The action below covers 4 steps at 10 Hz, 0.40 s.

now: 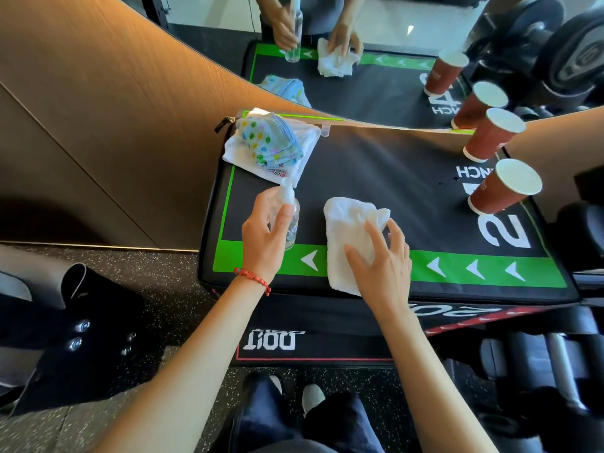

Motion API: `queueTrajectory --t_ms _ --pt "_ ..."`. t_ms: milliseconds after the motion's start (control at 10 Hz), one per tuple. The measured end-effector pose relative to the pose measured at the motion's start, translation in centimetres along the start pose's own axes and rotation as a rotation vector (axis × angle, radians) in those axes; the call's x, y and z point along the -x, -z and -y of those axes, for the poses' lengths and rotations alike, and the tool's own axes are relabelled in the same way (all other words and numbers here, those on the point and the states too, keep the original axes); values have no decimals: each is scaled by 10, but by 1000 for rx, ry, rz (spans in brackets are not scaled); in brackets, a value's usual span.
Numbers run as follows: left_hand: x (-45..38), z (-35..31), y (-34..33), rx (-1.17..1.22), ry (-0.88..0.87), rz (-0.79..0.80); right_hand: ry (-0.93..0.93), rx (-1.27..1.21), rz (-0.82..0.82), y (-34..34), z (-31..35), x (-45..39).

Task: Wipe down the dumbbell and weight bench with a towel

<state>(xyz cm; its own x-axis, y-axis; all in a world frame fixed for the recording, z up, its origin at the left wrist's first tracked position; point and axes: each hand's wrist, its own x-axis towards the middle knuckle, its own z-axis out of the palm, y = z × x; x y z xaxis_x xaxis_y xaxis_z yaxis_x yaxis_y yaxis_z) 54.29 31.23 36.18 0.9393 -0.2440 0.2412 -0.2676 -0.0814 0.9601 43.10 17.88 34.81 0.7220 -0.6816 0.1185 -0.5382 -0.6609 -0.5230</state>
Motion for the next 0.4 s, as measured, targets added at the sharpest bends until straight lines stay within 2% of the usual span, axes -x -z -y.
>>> queueTrajectory --t_ms 200,300,400 --pt "23 14 13 -111 -13 43 -30 -21 -28 3 -9 24" --pt "36 11 22 -232 -74 26 8 -22 -90 7 -13 39" --pt "56 17 26 -398 -220 -7 46 21 -155 7 -22 54"
